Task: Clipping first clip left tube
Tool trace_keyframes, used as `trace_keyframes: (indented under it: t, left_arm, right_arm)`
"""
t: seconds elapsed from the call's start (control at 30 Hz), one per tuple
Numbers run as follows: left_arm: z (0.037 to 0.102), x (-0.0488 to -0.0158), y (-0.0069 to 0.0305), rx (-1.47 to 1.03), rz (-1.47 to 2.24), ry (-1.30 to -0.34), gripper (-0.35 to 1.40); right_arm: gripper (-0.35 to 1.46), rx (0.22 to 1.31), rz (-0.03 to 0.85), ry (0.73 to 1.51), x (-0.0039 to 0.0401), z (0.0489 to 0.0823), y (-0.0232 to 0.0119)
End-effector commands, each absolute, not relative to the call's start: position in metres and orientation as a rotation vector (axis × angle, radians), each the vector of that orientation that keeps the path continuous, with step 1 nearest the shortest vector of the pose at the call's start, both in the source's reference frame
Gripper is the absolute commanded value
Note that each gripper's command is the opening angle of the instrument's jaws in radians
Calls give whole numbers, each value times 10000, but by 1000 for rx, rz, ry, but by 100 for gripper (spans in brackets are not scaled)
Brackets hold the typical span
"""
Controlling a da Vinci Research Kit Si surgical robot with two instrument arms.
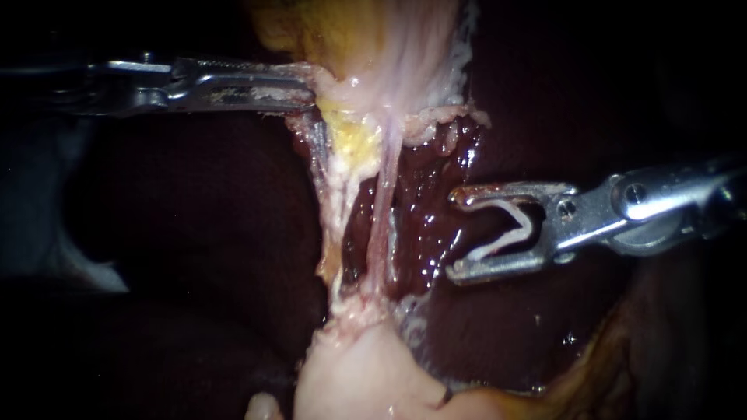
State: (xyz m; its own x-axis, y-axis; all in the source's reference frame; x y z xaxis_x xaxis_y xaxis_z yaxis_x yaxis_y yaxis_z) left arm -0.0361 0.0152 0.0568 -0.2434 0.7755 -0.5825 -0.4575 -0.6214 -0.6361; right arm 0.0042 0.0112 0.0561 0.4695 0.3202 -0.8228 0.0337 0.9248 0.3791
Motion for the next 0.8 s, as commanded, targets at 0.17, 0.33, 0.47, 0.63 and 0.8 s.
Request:
trace_keyframes:
  t: [0.17, 0.33, 0.47, 0.63, 0.8]
  left_arm:
    - [545, -334, 156, -1181, 1949, -453, -35]
    - [506, -293, 167, -1191, 1917, -424, -35]
    - [478, -271, 175, -1198, 1887, -406, -35]
    - [470, -272, 177, -1195, 1873, -404, -35]
    - [474, -276, 173, -1195, 1874, -398, -35]
  right_arm:
    - [50, 371, 180, 1075, 42, 562, 113]
    - [50, 373, 178, 1076, 42, 562, 113]
    - [50, 376, 177, 1076, 43, 562, 112]
    - [50, 400, 165, 1083, 58, 559, 108]
    - [50, 478, 200, 1092, 89, 556, 99]
